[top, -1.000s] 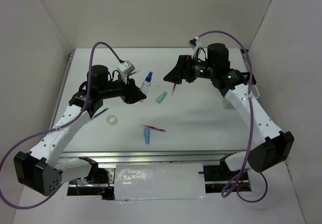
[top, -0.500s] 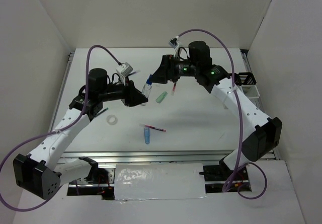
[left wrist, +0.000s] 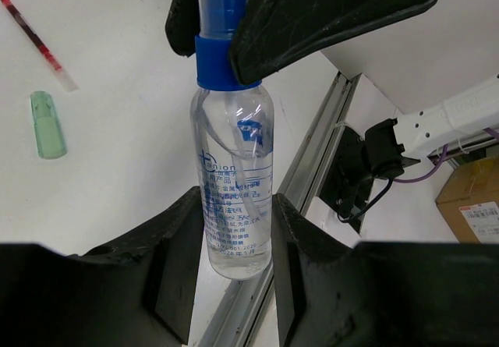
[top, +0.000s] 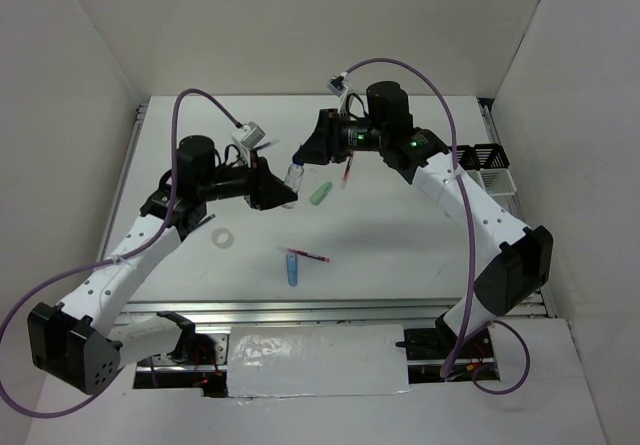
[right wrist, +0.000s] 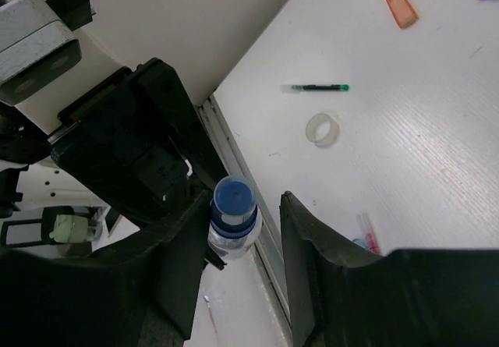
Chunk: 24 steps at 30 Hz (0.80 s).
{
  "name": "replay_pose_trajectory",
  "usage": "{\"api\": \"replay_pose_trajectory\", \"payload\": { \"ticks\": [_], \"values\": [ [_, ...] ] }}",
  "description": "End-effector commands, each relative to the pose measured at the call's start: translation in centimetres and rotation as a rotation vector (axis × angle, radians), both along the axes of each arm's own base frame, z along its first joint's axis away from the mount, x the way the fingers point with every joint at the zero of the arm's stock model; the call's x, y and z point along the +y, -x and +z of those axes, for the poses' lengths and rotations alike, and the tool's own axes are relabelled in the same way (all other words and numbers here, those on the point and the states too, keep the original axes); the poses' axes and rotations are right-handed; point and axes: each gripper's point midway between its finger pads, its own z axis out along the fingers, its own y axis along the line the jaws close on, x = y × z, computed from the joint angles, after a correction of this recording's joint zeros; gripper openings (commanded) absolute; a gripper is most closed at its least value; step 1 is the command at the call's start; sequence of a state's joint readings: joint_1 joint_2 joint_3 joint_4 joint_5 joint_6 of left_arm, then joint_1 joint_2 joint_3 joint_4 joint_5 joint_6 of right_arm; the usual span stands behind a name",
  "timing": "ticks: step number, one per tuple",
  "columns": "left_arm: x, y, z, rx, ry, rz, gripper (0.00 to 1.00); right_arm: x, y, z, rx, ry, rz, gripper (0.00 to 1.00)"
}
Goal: Sort the stationery into containers
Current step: Place the stationery in the storage box.
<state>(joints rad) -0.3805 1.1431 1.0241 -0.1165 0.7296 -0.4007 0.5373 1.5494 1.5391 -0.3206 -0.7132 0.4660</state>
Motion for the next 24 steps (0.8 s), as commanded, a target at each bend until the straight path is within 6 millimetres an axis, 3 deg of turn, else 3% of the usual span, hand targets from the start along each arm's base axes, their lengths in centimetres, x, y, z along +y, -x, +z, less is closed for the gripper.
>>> {"api": "replay_pose_trajectory", "payload": {
  "ticks": [1,3,6,9,10,13,14,16,18,20,24],
  "values": [
    [-0.8,0.1,1.9,-0.069,0.055,-0.035,0.00,0.8,-0.4,1.6,-0.065,-0.040,0.012,0.47],
    [-0.9,0.1,1.8,-0.063,0.055,-0.034,0.00,1.0,-0.2,1.5,-0.055,-0.043,0.024,0.44],
    [-0.9,0.0,1.7,-0.059,0.052,-0.031,0.00,1.1,-0.1,1.3,-0.050,-0.047,0.035,0.31],
    [-1.0,-0.1,1.6,-0.053,0.051,-0.032,0.04,1.0,-0.2,1.3,-0.049,-0.044,0.029,0.11],
    [-1.0,-0.1,1.5,-0.049,0.049,-0.031,0.13,1.0,-0.2,1.3,-0.056,-0.039,0.030,0.00],
    [-0.8,-0.5,0.6,-0.027,0.021,-0.015,0.40,0.4,-0.4,1.4,-0.079,-0.018,0.011,0.00],
    [-0.7,-0.5,0.2,-0.006,0.005,-0.006,0.58,0.0,-0.7,1.4,-0.083,-0.015,0.000,0.00],
    [-0.4,-1.2,-0.9,0.013,-0.034,0.027,0.72,-0.8,-1.0,1.1,-0.086,-0.002,-0.018,0.00],
    [0.0,-1.5,-1.9,0.047,-0.081,0.046,0.95,-2.2,-1.9,0.9,-0.098,0.011,-0.054,0.00],
    [0.3,-2.1,-2.6,0.046,-0.122,0.060,0.98,-3.7,-2.3,0.7,-0.103,0.024,-0.087,0.00],
    [1.7,-3.0,-3.3,0.009,-0.186,0.134,0.99,-10.1,-5.5,0.3,-0.149,0.094,-0.269,0.00]
  ]
}}
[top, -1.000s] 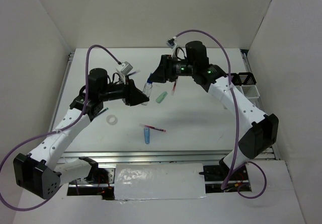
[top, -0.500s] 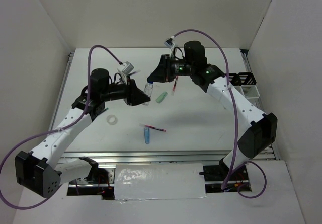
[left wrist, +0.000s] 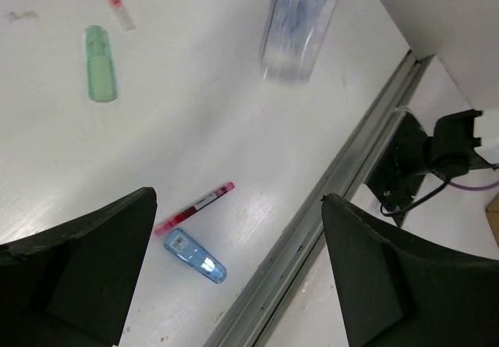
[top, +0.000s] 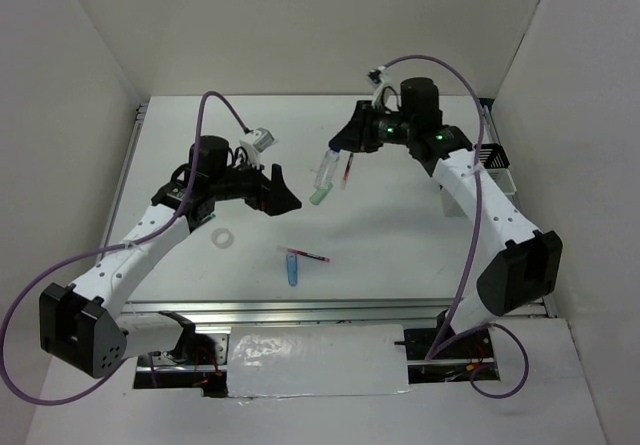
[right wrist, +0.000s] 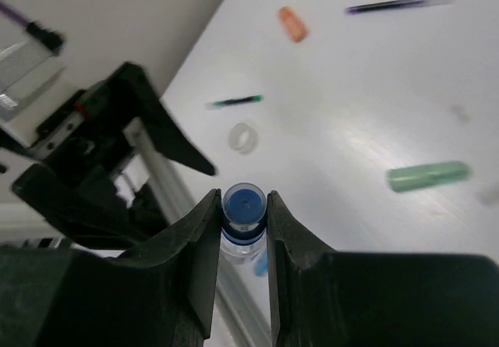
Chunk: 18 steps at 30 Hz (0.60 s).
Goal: Sort the stationery into containers
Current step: Place the stationery in the storage box.
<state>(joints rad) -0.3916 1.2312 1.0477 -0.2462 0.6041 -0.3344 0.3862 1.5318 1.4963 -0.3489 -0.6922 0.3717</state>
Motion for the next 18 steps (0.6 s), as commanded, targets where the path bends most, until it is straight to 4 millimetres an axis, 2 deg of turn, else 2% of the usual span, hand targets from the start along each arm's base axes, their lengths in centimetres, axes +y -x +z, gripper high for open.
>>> {"api": "replay_pose_trajectory", "payload": {
  "ticks": [1,2,3,5,6,8,9,13,17,18],
  "values": [
    [1.2,-1.3,1.7,-0.116,-0.054,0.049,0.99,-6.1,-1.9,2.2,-0.125,0.062,-0.180,0.00],
    [1.4,-1.5,1.6,-0.127,-0.067,0.061,0.99,-7.9,-2.4,2.9,-0.154,0.083,-0.248,0.00],
    [1.7,-1.7,1.5,-0.130,-0.085,0.069,0.99,-11.5,-4.1,2.5,-0.163,0.132,-0.381,0.00],
    [2.3,-2.5,0.9,-0.141,-0.129,0.107,0.99,-15.8,-5.3,3.2,-0.223,0.208,-0.544,0.00],
    [2.7,-3.0,0.4,-0.145,-0.152,0.133,0.99,-20.2,-6.6,2.8,-0.246,0.282,-0.712,0.00],
    [3.1,-3.4,0.2,-0.165,-0.176,0.145,0.99,-24.5,-6.8,3.4,-0.292,0.336,-0.867,0.00],
    [3.2,-3.7,0.2,-0.171,-0.180,0.156,0.99,-28.2,-7.3,3.0,-0.301,0.386,-0.995,0.00],
    [3.2,-4.3,0.0,-0.183,-0.192,0.158,0.99,-34.1,-7.6,2.9,-0.339,0.520,-1.184,0.00],
    [3.2,-4.8,-0.4,-0.176,-0.212,0.166,0.99,-38.1,-8.4,3.2,-0.364,0.583,-1.307,0.00],
    [3.2,-5.1,-0.4,-0.180,-0.217,0.167,0.99,-38.7,-8.8,2.7,-0.348,0.598,-1.323,0.00]
  ]
}}
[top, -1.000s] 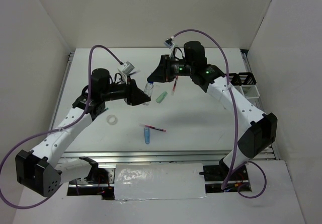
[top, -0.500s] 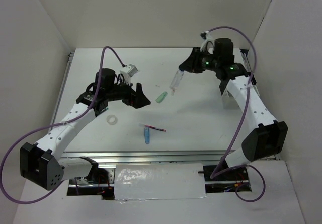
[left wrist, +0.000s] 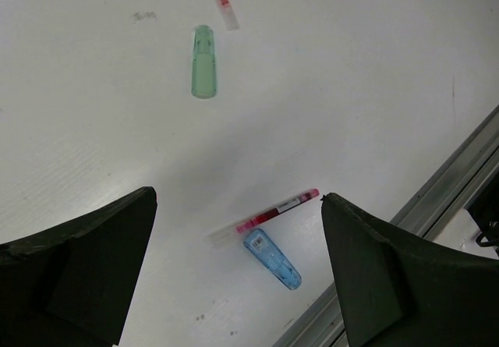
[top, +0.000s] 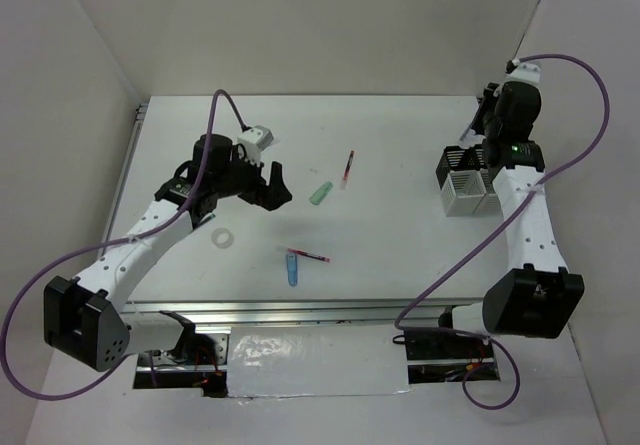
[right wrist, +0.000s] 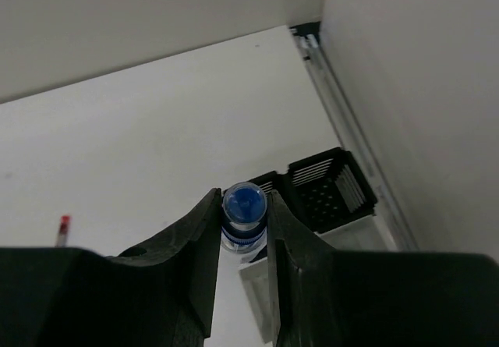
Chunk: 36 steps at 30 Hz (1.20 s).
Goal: Sort the stationery into containers
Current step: Place the stationery in the storage box.
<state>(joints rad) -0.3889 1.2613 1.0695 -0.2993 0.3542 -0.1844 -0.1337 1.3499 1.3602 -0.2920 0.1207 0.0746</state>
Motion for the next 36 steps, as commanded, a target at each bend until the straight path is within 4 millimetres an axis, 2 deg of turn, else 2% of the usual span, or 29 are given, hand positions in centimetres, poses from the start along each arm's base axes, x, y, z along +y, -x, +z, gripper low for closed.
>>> {"api": "replay_pose_trajectory", "payload": {
  "ticks": [1,2,4,10,20,27,28,34,36],
  "values": [
    [0.1,-1.6,2.1,-0.078,-0.013,0.011,0.99,-4.8,-0.8,2.0,-0.069,0.102,-0.187,0.00],
    [0.1,-1.8,1.9,-0.074,-0.019,0.012,0.99,-5.3,-1.0,2.3,-0.074,0.105,-0.215,0.00],
    [0.3,-2.0,2.1,-0.081,-0.026,0.021,0.99,-6.6,-1.2,1.4,-0.050,0.122,-0.290,0.00],
    [0.8,-2.5,2.3,-0.102,-0.045,0.045,0.99,-8.5,-1.9,-0.6,-0.015,0.126,-0.398,0.00],
    [1.6,-1.9,0.1,-0.056,-0.055,0.048,0.99,-11.3,-3.2,-2.1,-0.045,0.064,-0.494,0.00],
    [2.3,-2.1,-1.2,-0.020,-0.064,0.073,0.99,-11.8,-4.8,-3.0,-0.048,0.019,-0.485,0.08],
    [2.3,-2.0,-1.2,-0.016,-0.061,0.075,0.99,-11.9,-5.2,-3.7,-0.034,0.015,-0.485,0.08],
    [3.0,-1.9,-2.0,-0.003,-0.064,0.089,0.99,-12.2,-6.3,-4.1,-0.031,0.007,-0.482,0.11],
    [3.3,-1.9,-2.3,0.006,-0.071,0.099,0.99,-12.1,-6.4,-4.1,-0.027,0.012,-0.486,0.14]
  ]
}}
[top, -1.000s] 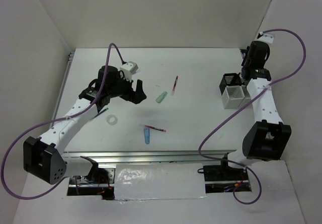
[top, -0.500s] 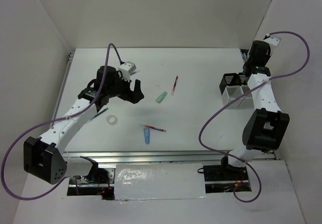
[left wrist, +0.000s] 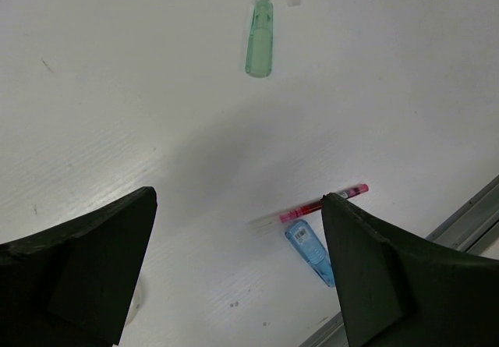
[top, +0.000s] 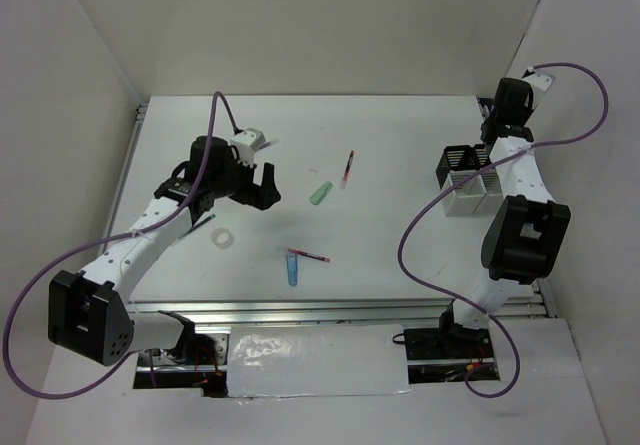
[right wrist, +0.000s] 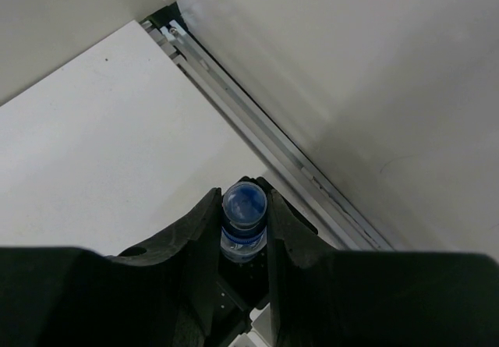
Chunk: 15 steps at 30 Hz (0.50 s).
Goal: Sort the stationery into containers
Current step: Place the stationery in the storage box.
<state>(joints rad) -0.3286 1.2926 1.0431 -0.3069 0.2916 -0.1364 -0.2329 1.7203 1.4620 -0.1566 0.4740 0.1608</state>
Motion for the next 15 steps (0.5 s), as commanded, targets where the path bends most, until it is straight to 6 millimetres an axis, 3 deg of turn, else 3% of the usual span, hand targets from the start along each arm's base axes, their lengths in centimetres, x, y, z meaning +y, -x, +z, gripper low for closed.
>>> {"api": "replay_pose_trajectory", "payload": {
  "ticks": [1,11,15],
  "values": [
    [0.3,-0.2,0.2,-0.011,0.013,0.017,0.99,-0.7,-1.2,4.4,-0.128,0.032,-0.026,0.16],
    [2.2,-0.6,-0.7,0.022,-0.003,0.076,0.99,-0.6,-1.2,4.5,-0.128,0.046,-0.033,0.45],
    [3.3,-0.6,-1.4,0.037,-0.011,0.104,0.99,-0.6,-1.1,4.3,-0.123,0.044,-0.028,0.51]
  ]
}}
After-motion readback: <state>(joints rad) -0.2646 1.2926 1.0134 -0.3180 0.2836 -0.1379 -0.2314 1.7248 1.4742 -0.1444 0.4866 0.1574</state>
